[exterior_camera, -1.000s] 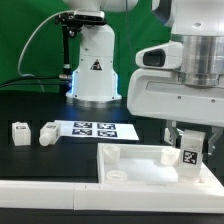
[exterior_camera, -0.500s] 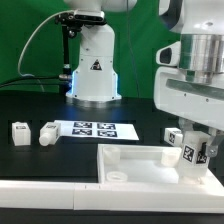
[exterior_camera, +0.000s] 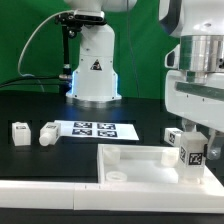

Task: Assemble one leg

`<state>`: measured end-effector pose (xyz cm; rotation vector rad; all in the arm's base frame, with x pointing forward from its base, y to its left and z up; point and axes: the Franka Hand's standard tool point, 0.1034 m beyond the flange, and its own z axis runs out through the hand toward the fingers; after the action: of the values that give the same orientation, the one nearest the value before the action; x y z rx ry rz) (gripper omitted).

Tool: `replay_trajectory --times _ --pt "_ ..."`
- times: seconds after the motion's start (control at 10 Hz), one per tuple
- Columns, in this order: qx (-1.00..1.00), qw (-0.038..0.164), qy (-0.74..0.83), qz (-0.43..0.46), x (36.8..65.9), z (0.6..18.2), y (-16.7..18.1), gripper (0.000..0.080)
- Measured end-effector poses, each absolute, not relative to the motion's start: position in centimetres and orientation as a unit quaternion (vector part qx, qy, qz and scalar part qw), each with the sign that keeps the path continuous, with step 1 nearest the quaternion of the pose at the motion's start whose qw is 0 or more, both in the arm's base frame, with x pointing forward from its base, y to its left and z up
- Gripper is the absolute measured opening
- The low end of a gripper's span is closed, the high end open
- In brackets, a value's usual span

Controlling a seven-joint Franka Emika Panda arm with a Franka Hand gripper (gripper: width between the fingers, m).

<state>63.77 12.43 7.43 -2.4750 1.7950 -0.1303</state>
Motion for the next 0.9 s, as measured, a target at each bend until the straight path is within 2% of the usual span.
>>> replay_trajectory --times 0.1,0.2,0.3,0.6,0.8,0.9 --pt "-0.867 0.036 0.495 -0.050 63.9 7.7 12.3 0.0542" --pt "-0.909 0.032 0.412 -0.056 64.0 7.9 12.1 0.0627" --pt "-0.930 0.029 0.362 -0.062 64.2 8.0 11.7 0.0643" --pt "-0.959 0.022 0.276 -0.064 64.2 7.9 11.6 0.0649" --pt "-0.984 0.011 0.161 -0.074 64.7 8.2 11.2 0.0649" --pt "-0.983 0.013 0.162 -0.080 64.8 8.2 11.3 0.0649"
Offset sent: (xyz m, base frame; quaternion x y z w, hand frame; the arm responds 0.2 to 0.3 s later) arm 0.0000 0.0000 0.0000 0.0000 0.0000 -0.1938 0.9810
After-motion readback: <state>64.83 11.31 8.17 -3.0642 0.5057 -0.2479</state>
